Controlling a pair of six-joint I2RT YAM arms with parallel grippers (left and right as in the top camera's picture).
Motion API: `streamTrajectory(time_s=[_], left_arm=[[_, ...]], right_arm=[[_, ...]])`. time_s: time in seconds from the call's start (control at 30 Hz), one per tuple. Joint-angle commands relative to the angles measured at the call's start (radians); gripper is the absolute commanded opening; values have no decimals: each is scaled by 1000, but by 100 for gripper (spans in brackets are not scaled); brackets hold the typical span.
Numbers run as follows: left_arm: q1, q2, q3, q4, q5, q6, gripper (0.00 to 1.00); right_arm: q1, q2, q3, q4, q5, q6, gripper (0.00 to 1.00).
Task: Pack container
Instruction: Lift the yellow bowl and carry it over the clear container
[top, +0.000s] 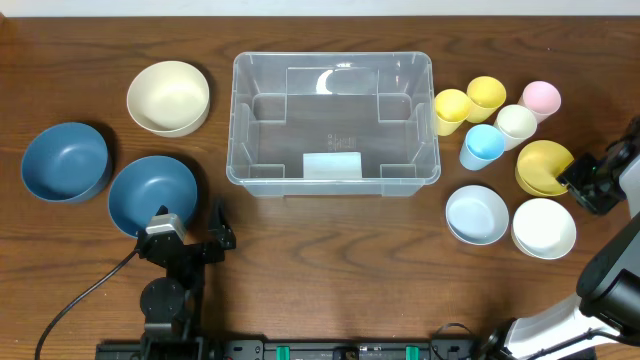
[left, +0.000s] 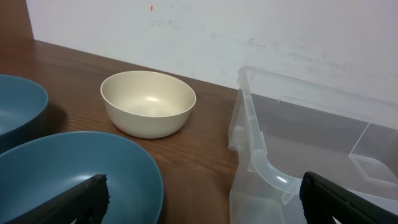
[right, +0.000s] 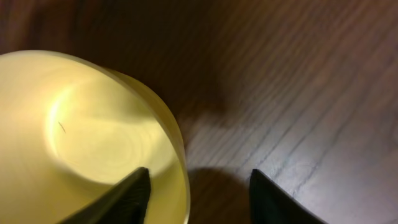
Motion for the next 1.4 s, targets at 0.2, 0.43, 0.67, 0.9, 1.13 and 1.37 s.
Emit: streamTrajectory(time_s=[0.2,0.43,0.67,0.9,1.13,1.37], left_arm=[[4,-6,-28,-26,-2,-9,98],[4,-6,-28,-26,-2,-9,98],[4,-6,-28,-26,-2,-9,98],[4,-6,-28,-26,-2,-9,98],[4,-6,-28,-26,-2,-9,98],[4,-6,-28,-26,-2,-9,98]], right_arm=[[-6,5,3,10,55,5,26],[-6,5,-24,29,56,12,27],[-6,5,-92,97,55,16,22],[-6,5,-100,100,56,50,1],[-7,-1,-89,81,51,99,1],[-19,-62,18,-51,18,145,1]])
